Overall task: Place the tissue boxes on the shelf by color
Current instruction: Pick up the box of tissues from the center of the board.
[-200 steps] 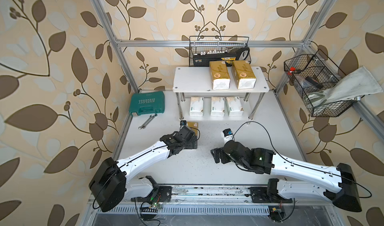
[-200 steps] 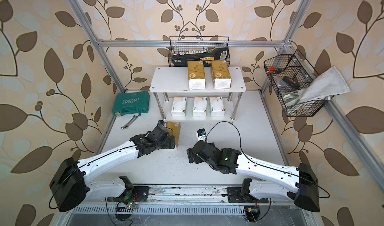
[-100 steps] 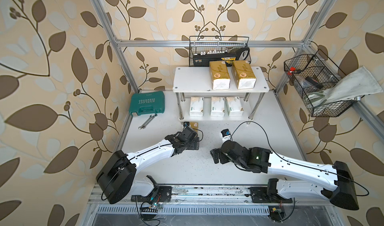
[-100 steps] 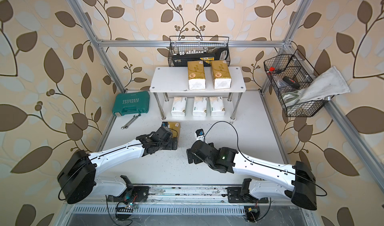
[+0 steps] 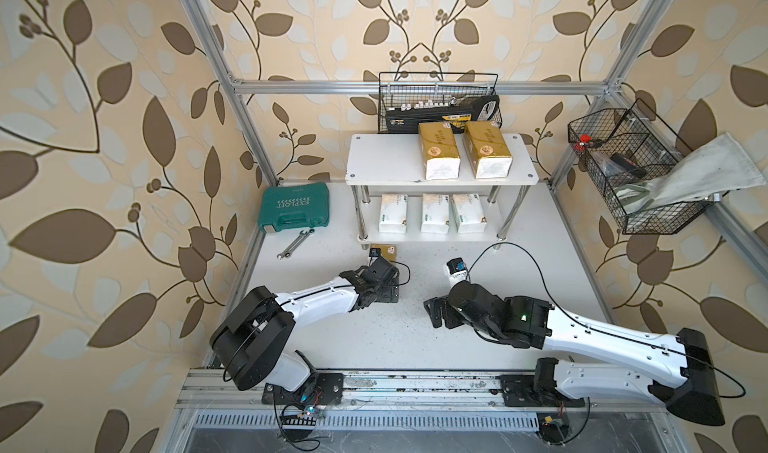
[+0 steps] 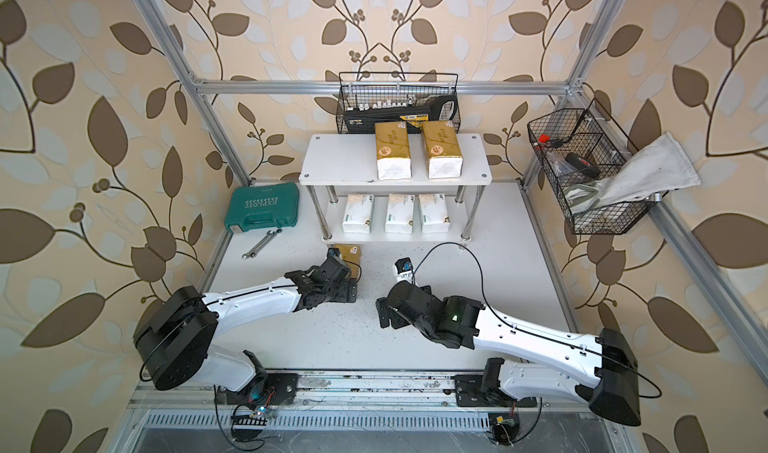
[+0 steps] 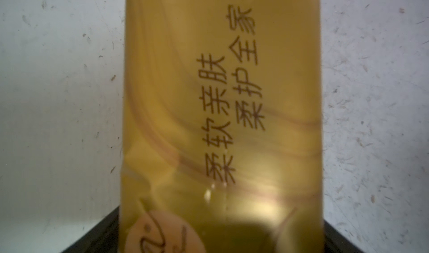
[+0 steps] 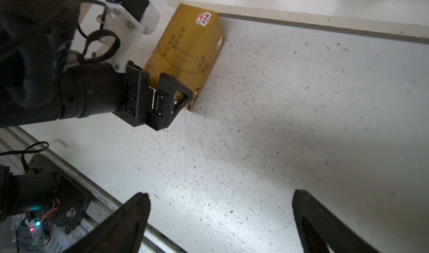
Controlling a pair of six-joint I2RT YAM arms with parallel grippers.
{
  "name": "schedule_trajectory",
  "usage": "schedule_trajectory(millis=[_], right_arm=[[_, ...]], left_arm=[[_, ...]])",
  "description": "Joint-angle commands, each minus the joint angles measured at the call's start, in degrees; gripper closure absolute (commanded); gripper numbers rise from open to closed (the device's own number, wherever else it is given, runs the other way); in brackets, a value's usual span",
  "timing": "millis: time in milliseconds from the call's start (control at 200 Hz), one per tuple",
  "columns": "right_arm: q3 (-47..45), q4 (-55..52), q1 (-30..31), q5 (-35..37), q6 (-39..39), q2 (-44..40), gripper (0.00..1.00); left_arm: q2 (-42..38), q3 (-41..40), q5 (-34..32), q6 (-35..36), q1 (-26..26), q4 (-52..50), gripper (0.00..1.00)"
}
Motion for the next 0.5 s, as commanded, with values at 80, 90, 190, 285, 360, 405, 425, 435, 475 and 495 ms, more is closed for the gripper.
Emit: schedule_trajectory(millis=[80,90,190,285,360,405,425,435,475,495], right_arm=[[0.54,-1.61,0.24,0.53,0.10,-0.84,0.01],[0.50,-1.64,0.24,0.47,0.12,-0.85,0.01],[0.49,-1.98,0.24,0.24,0.54,-0.73,0.01],[0.27,-2.15,0.24,0.08,0.96,-0.73,0.01],[-0.06,-2.31,0.24,-0.16,1.25,-0.82,0.01],[-0.26,-2.32,0.24,-0.39,1.45,-0.95,0.01],[-0.45,-2.35,0.24,-0.47,1.53,-1.03,0.01],[-0.52,-2.28,0.24,-0.54,1.60,-1.07,0.01],[-0.65,-2.35,0.24,-0.63,1.78,-1.24,0.01],[-0.72,-2.29,0.22,-0.60,1.86,-1.30,0.01]], left_arm=[[0.98,-1.17,-3.67,-1.10,-0.29,3.72,0.01],[1.08,-1.19,-3.76,-1.10,-0.29,3.81,0.01],[1.48,-1.79,-3.80,-0.95,-0.29,5.24,0.04],[1.34,-2.49,-3.66,-0.84,-0.29,6.27,0.08],[1.22,-2.82,-3.52,-0.83,-0.29,6.48,0.12],[1.14,-2.96,-3.31,-0.76,-0.29,6.61,0.16],[0.96,-2.98,-3.20,-0.75,-0.29,6.65,0.17],[0.95,-3.05,-3.07,-0.75,-0.29,6.65,0.17],[0.56,-3.16,-2.66,-0.66,-0.29,6.57,0.21],[0.43,-3.19,-2.46,-0.66,-0.34,6.50,0.22]])
